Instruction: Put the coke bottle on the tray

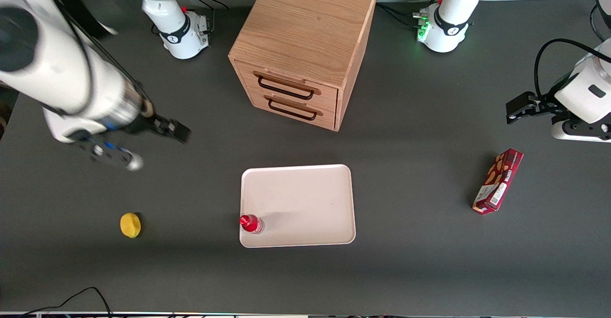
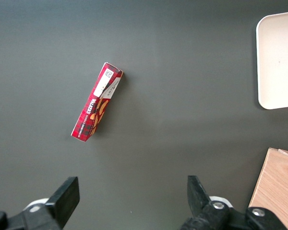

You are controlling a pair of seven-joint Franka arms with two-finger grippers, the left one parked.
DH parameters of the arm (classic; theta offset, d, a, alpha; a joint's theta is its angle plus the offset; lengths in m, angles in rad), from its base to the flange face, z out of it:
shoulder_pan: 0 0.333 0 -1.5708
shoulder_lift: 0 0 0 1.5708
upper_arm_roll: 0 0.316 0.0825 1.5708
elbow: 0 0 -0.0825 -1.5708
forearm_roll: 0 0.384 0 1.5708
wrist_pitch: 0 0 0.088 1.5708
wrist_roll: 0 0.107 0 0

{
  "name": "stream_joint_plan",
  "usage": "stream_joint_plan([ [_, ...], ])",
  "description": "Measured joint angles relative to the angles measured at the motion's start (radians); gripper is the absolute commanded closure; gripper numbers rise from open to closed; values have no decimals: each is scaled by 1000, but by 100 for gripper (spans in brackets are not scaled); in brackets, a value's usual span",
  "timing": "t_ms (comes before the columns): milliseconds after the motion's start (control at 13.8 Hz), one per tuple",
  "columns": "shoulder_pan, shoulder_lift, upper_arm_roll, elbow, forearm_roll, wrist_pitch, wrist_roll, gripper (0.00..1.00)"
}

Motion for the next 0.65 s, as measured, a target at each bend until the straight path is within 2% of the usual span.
stream_joint_plan([
  [145, -1, -167, -210, -151, 151, -6, -180, 0],
  [291, -11, -329, -356, -381, 212, 65, -336, 0],
  [364, -15, -405, -394, -506, 219, 124, -379, 0],
  [509, -15, -537, -416, -736, 221, 239, -403, 0],
  [655, -12, -614, -415, -847, 222, 289, -399, 0],
])
